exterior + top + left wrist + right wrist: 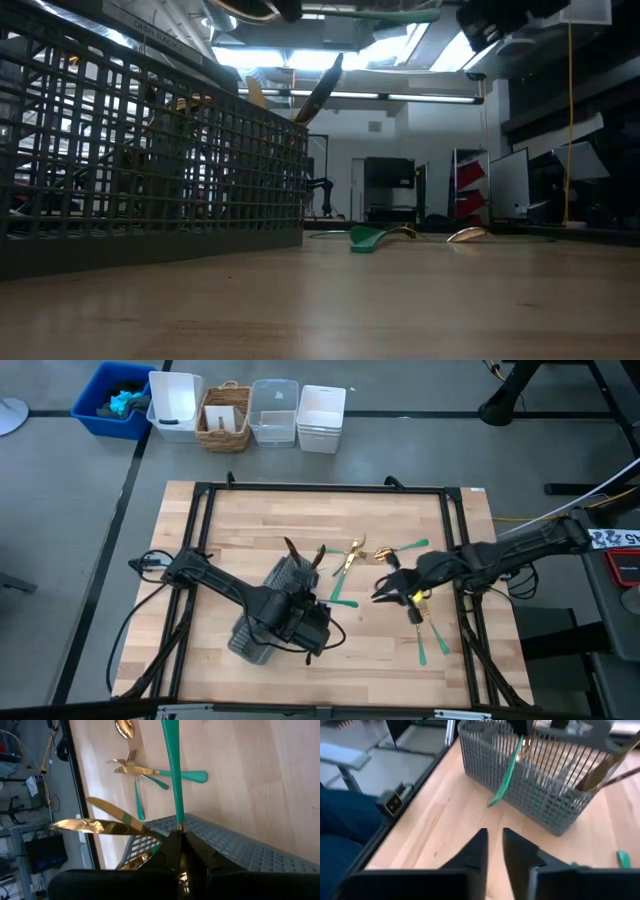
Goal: Sort silverware
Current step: Put the green spoon into the silverware basket
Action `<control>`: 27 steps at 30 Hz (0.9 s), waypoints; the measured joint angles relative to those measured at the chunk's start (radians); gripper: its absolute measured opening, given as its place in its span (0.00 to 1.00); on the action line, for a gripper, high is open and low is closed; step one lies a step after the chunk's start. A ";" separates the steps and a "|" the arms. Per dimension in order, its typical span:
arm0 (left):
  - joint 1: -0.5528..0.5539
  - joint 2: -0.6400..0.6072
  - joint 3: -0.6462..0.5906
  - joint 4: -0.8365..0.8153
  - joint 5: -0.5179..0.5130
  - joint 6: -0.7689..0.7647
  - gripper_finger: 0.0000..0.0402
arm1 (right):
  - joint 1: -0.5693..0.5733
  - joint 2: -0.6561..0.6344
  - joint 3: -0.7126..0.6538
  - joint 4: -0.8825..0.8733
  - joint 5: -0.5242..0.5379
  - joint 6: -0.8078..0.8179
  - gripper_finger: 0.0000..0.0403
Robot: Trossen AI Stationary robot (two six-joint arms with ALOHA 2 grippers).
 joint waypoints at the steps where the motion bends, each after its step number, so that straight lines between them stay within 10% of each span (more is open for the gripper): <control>1: 0.000 0.003 -0.002 0.010 0.000 0.002 0.01 | 0.000 0.024 0.012 -0.002 0.000 0.000 0.19; 11: -0.001 0.005 -0.010 0.040 -0.003 0.006 0.01 | 0.000 0.178 0.143 0.007 -0.025 0.006 0.45; 27: 0.000 0.006 -0.010 0.183 -0.018 0.141 0.01 | 0.000 0.343 0.236 0.008 -0.026 0.009 0.47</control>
